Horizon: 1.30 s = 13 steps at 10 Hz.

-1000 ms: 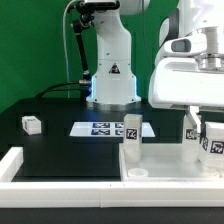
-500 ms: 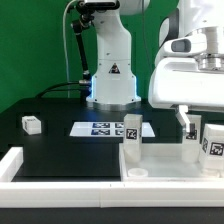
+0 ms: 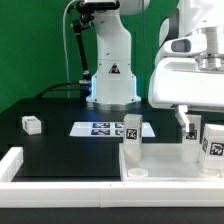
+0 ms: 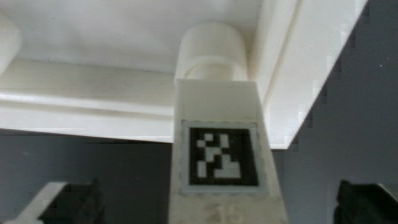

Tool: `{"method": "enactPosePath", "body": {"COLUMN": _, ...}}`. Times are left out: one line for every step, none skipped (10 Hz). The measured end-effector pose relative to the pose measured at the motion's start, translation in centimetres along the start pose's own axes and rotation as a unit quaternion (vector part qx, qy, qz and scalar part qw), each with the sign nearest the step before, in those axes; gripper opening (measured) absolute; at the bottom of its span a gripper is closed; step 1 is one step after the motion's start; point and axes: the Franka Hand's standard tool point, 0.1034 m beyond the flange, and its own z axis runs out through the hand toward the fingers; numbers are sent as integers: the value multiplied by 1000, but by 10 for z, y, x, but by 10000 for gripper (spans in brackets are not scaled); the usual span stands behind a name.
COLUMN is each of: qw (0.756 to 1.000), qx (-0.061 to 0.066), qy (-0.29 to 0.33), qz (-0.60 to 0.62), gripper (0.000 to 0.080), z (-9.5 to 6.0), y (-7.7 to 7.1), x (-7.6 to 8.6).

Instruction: Assemble square table

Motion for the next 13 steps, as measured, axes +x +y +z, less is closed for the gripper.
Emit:
{"method": "enactPosePath", "body": {"qw": 1000, "qx": 1, "qy": -7, "qz": 1, "gripper": 648, "z": 0, "y": -1, "x": 0}}
{"method": "enactPosePath", "body": {"qw": 1000, "qx": 5, "qy": -26, "qz": 6, "gripper": 648, "z": -3, "y": -2, "x": 4}}
{"method": "enactPosePath", "body": {"qw": 999, "qx": 8, "qy": -45, "qz": 13, "gripper": 648, "z": -6, "y": -1, "x": 9}}
{"method": "enactPosePath", "body": {"qw": 998, "qx": 9, "qy": -53, "qz": 18, "gripper": 648, "z": -7, "y": 2, "x": 13}}
{"method": "enactPosePath", "body": {"qw": 997, "qx": 11, "qy": -78, "qz": 22, "gripper": 648, "z": -7, "y": 3, "x": 14}}
{"method": "enactPosePath", "body": {"qw": 993, "qx": 12, "qy": -116, "qz": 25, "gripper": 648, "z": -6, "y": 5, "x": 14}}
{"method": "enactPosePath", "body": {"qw": 988, "qx": 12, "qy": -154, "qz": 29, "gripper": 648, "z": -5, "y": 10, "x": 13}}
{"method": "enactPosePath", "body": {"qw": 981, "qx": 12, "qy": -189, "qz": 36, "gripper": 648, "z": -6, "y": 16, "x": 15}}
{"method": "enactPosePath", "body": {"qw": 968, "qx": 14, "qy": -246, "qz": 43, "gripper": 648, "z": -7, "y": 20, "x": 15}}
{"method": "enactPosePath", "body": {"qw": 970, "qx": 11, "qy": -239, "qz": 50, "gripper": 648, "z": -2, "y": 20, "x": 24}}
{"method": "enactPosePath", "body": {"qw": 969, "qx": 9, "qy": -241, "qz": 55, "gripper": 648, "z": 0, "y": 18, "x": 21}}
{"method": "enactPosePath", "body": {"qw": 968, "qx": 7, "qy": -243, "qz": 60, "gripper": 648, "z": 2, "y": 17, "x": 19}}
{"method": "enactPosePath", "body": {"qw": 967, "qx": 6, "qy": -245, "qz": 65, "gripper": 648, "z": 4, "y": 15, "x": 17}}
